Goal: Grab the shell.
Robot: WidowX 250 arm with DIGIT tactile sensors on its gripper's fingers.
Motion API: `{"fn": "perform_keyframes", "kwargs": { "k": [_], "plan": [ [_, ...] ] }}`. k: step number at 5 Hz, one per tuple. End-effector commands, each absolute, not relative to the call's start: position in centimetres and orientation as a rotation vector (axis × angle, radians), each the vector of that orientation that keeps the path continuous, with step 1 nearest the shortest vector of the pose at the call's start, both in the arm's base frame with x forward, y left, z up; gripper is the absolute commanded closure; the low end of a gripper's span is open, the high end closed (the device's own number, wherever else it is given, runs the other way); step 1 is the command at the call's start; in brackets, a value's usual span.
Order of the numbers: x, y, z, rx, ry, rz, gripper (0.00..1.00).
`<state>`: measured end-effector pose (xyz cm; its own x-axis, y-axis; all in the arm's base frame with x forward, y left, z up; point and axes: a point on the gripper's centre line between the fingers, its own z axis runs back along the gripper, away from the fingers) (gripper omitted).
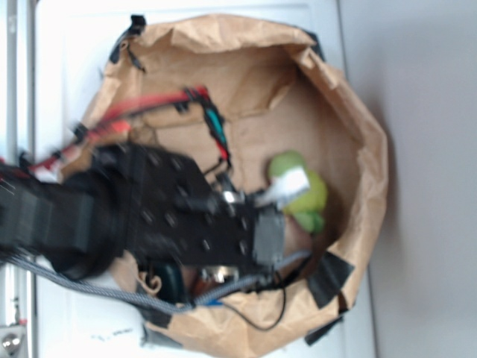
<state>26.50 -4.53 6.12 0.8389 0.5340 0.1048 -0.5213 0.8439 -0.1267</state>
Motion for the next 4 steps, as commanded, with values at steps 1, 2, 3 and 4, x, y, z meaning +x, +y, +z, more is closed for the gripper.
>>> {"fn": "perform_keyframes", "kwargs": {
  "k": [1,2,3,4],
  "plan": [
    [25.7,1.0,15.6,-0.061,-0.214,0.481,1.0],
    [25.2,1.1,18.9,0.014,-0.257,0.398,1.0],
    [24.7,1.2,20.3,0.019,-0.253,0.367,1.0],
    [23.4,0.0,19.9,0.114,-0.359,0.422,1.0]
  ]
}}
